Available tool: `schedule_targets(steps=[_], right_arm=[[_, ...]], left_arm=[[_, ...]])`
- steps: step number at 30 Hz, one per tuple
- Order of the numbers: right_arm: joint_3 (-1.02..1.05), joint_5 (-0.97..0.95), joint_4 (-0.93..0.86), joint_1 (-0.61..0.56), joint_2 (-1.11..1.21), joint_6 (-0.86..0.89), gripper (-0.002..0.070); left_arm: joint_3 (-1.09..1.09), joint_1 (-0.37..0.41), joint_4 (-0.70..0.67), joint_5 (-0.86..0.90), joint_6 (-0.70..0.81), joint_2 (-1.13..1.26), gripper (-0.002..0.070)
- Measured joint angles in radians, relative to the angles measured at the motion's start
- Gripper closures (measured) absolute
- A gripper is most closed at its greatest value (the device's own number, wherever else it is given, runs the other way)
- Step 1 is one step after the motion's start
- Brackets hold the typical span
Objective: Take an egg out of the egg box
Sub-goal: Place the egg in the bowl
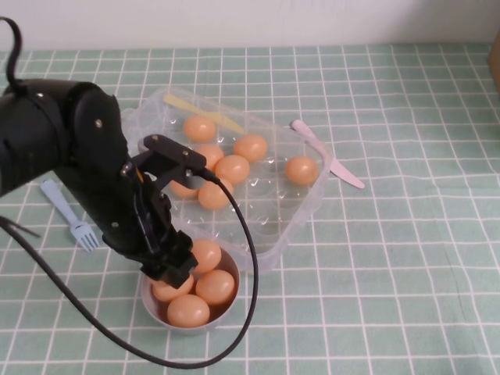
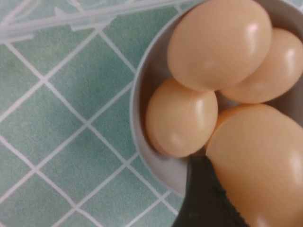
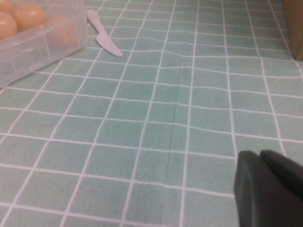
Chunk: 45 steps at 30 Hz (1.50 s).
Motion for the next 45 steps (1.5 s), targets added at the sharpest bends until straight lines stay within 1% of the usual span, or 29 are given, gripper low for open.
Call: schedule_targets(steps=[5,11,24,28,45], right_arm=[[0.000,0.000,0.000,0.000,0.000,0.000,0.0694],[0.000,0.000,0.000,0.000,0.000,0.000,0.0694],[0.000,0.000,0.000,0.000,0.000,0.000,0.0694],[0.000,0.000,0.000,0.000,0.000,0.000,0.0694],[0.000,0.000,0.000,0.000,0.000,0.000,0.0694]], left_arm=[[0.002,-0.002,0.002,-0.018,0.000,0.029,0.0317],[0.002,-0.002,0.047,-0.056,0.000,0.031,0.0317],[0.002,-0.002,0.084,-0.059,0.006,0.056,0.0317],[0.004,-0.002,0.114,-0.070,0.016,0.072,0.0318],[0.004,-0.002,0.119,-0.123,0.033,0.095,0.0318]])
